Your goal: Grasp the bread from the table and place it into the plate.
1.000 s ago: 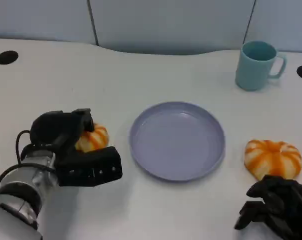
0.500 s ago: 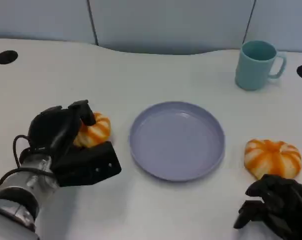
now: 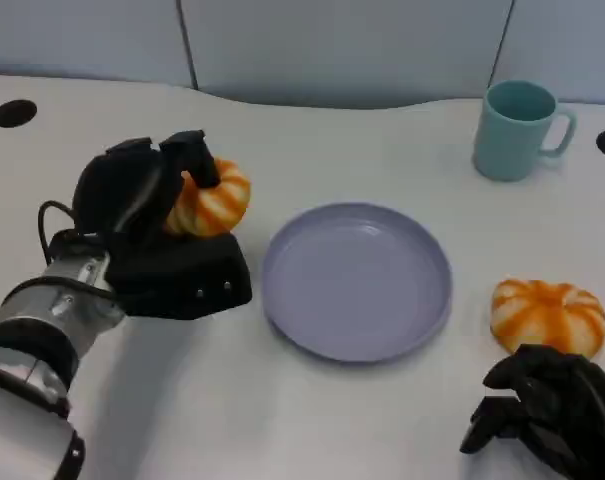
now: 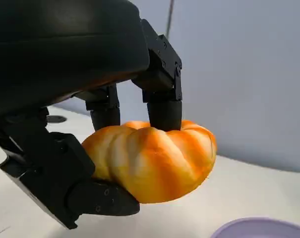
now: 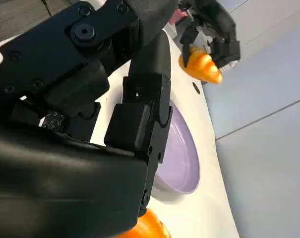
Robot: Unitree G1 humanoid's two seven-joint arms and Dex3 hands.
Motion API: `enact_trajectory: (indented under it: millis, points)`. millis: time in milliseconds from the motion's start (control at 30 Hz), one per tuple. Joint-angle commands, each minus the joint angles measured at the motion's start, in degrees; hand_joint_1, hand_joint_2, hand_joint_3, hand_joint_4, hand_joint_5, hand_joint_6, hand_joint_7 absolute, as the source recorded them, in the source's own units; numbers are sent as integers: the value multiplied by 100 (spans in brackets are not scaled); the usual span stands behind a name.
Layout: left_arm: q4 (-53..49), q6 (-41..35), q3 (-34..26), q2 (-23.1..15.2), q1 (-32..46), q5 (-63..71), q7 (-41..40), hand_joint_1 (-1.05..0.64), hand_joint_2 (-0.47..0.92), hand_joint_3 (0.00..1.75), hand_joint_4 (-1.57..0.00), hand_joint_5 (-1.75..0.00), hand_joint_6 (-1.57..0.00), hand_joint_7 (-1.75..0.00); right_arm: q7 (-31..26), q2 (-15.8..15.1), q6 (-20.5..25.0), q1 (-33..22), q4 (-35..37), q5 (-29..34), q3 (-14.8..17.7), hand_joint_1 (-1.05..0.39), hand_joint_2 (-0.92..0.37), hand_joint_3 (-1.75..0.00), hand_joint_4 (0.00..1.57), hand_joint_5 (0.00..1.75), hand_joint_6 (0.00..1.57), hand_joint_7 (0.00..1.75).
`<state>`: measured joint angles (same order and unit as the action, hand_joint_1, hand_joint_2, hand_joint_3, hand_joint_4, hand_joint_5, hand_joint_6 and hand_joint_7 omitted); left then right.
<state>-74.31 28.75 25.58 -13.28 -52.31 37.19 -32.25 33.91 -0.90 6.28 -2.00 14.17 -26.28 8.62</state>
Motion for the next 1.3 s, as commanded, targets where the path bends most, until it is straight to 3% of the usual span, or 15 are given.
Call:
enact_trajectory:
  millis: [33, 133, 333, 500, 967, 1300]
  points:
    - [107, 249, 199, 44, -262, 203, -106, -4, 42, 105, -83, -175, -68, -175, 0, -36, -21, 28, 70, -17, 20, -96, -68, 0, 143, 68, 145, 43]
    - [137, 499, 325, 109, -345, 305, -53, -3, 45, 112, -86, -175, -70, -175, -37, -16, -13, 14, 42, -2, -3, -96, -68, 0, 144, 68, 145, 43]
    - [95, 895, 485, 285, -444, 428, 43, -5, 38, 120, -88, -175, -70, -175, -3, 2, -51, 20, 70, 3, -44, -94, -68, 0, 142, 68, 145, 42]
    - [66, 849, 532, 514, -521, 459, 256, -11, 43, 124, -89, -175, -73, -175, 3, 21, -40, 25, 69, -3, -72, -92, -68, 0, 142, 68, 145, 43]
    - [-54, 535, 715, 1058, -629, 531, 650, -15, 50, 121, -92, -175, -75, -175, -91, 76, -10, 10, -19, 61, -149, -97, -67, 0, 144, 68, 145, 43]
    - [-122, 406, 816, 1249, -578, 567, 739, -18, 59, 107, -87, -175, -74, -175, -97, 114, -20, -10, -34, 58, -179, -99, -66, 0, 144, 69, 146, 43]
